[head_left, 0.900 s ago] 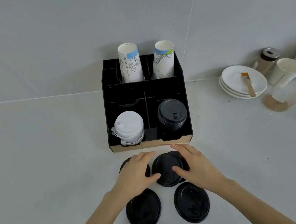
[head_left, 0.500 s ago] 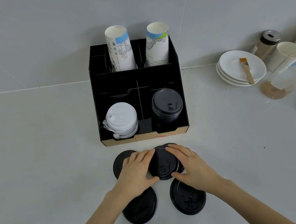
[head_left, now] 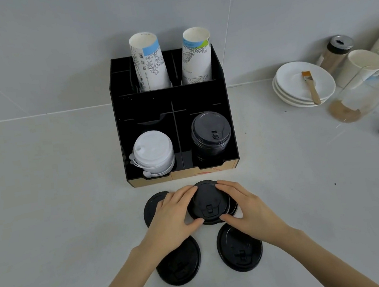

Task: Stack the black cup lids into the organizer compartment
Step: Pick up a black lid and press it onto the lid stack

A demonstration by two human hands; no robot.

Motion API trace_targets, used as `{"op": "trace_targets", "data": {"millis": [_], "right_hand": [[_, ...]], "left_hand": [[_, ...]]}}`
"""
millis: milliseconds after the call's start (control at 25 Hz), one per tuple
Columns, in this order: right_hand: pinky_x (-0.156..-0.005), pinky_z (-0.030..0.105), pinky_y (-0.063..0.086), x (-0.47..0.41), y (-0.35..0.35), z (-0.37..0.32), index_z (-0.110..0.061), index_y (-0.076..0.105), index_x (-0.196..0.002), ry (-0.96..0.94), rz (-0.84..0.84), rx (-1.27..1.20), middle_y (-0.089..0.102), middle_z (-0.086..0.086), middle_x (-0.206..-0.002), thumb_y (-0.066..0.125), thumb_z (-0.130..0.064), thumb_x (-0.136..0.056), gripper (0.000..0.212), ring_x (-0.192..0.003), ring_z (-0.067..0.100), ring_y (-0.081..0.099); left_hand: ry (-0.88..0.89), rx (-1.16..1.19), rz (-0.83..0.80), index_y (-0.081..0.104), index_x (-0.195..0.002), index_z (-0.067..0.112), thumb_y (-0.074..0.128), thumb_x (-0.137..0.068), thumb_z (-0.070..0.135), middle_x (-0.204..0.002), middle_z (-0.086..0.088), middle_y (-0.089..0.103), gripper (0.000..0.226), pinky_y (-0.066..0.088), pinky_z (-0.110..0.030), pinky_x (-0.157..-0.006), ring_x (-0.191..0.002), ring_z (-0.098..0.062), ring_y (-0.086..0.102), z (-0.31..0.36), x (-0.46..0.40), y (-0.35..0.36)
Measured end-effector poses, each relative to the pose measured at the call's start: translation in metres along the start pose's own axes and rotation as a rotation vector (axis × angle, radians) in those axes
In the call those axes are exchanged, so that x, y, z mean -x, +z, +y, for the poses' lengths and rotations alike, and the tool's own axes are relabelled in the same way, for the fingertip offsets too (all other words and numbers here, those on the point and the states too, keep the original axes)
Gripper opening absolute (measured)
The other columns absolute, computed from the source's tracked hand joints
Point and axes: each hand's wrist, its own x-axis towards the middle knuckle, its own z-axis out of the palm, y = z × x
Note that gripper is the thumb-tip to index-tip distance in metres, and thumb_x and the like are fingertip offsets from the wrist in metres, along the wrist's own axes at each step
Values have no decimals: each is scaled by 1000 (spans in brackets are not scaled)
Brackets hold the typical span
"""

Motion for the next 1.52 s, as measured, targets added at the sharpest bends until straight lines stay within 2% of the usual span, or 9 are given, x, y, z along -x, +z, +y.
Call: {"op": "trace_targets", "data": {"millis": [80, 280, 440, 560, 720, 960, 1160, 1400, 1520], "right_hand": [[-88, -12, 16, 1, -4, -3, -23, 32, -133, -6, 15, -23, 31, -19, -131, 61, -16, -82, 60, -118, -3, 33], [-90, -11, 18, 4, -18, -13, -23, 35, -131, -52, 67, -73, 34, -18, -130, 62, -13, -81, 58, -117, -10, 31], [-90, -11, 17, 4, -32, -23, -22, 37, -131, -95, 125, -99, 34, -16, -133, 62, -12, -81, 56, -117, -14, 26], [-90, -11, 17, -3, -44, -29, -22, 37, -131, -121, 178, -89, 33, -15, -136, 63, -13, -81, 56, -118, -13, 27], [-90, -11, 18, -22, -63, -32, -19, 39, -130, -149, 246, -44, 35, -11, -136, 63, -12, -81, 55, -117, -11, 30], [-87, -13, 15, -53, -85, -27, -15, 40, -129, -136, 277, 32, 39, 2, -140, 61, -11, -82, 52, -115, -4, 33], [-89, -13, 13, -76, -89, -17, -12, 36, -132, -106, 242, 57, 34, 4, -144, 58, -11, -84, 53, -129, 14, 35], [-101, 10, 18, -90, -87, -7, -11, 33, -134, -64, 211, 81, 30, 5, -147, 57, -15, -85, 55, -134, 17, 30], [-103, 16, 20, -94, -84, -2, -10, 33, -134, -56, 211, 95, 30, 6, -147, 57, -14, -84, 55, -134, 19, 29]], "left_hand": [[23, 16, 33, 18, -137, 28, 54, -84, 36, -148, 9, 25, 64, 20, -34, -110, -132, -13, 24, 2, 1, -3], [77, 103, 113, 26, -135, 28, 54, -81, 42, -143, 12, 31, 63, 27, -34, -110, -128, -11, 29, 8, 5, -11], [119, 149, 235, 33, -132, 27, 37, -69, 57, -132, 23, 26, 70, 18, -17, -104, -123, 3, 24, 16, 5, -22], [147, 160, 314, 36, -131, 25, 47, -75, 51, -132, 18, 30, 63, 17, -13, -103, -119, 11, 20, 25, -2, -34], [162, 158, 359, 36, -131, 19, 60, -82, 24, -141, 2, 36, 55, 18, -18, -104, -124, -2, 27, 37, -22, -54], [146, 125, 375, 37, -131, 16, 60, -83, 22, -142, -2, 36, 54, 15, -16, -102, -131, -15, 28, 41, -59, -71], [114, 102, 381, 37, -131, 15, 60, -82, 23, -142, -3, 37, 54, 17, -18, -101, -130, -18, 31, 38, -84, -70], [90, 89, 355, 37, -131, 16, 60, -82, 23, -142, -2, 37, 54, 17, -18, -101, -130, -18, 30, 33, -102, -65], [79, 93, 343, 37, -131, 15, 59, -83, 23, -142, -2, 36, 54, 17, -19, -101, -130, -18, 30, 31, -105, -61]]}}
